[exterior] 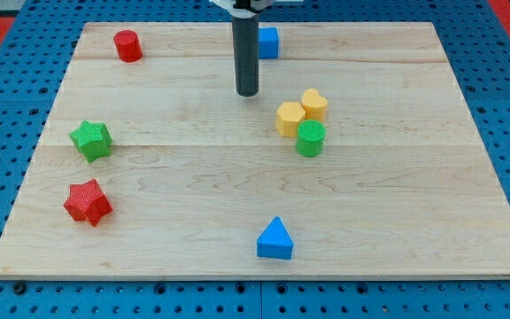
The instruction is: Move the green star towards the centre of the board
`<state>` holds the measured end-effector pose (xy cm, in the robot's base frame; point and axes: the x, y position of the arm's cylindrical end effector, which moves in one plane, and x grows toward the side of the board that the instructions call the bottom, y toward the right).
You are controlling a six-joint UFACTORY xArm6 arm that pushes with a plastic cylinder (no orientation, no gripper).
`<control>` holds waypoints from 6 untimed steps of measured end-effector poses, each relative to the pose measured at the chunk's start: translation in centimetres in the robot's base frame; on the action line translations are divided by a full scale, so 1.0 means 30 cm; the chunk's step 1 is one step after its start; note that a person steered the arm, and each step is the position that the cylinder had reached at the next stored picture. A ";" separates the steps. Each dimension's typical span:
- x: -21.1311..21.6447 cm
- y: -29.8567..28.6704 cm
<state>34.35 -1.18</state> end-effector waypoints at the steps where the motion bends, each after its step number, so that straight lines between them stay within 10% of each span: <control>1: 0.027 -0.062; 4: 0.153 -0.685; 6: 0.404 -0.609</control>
<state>46.48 -19.44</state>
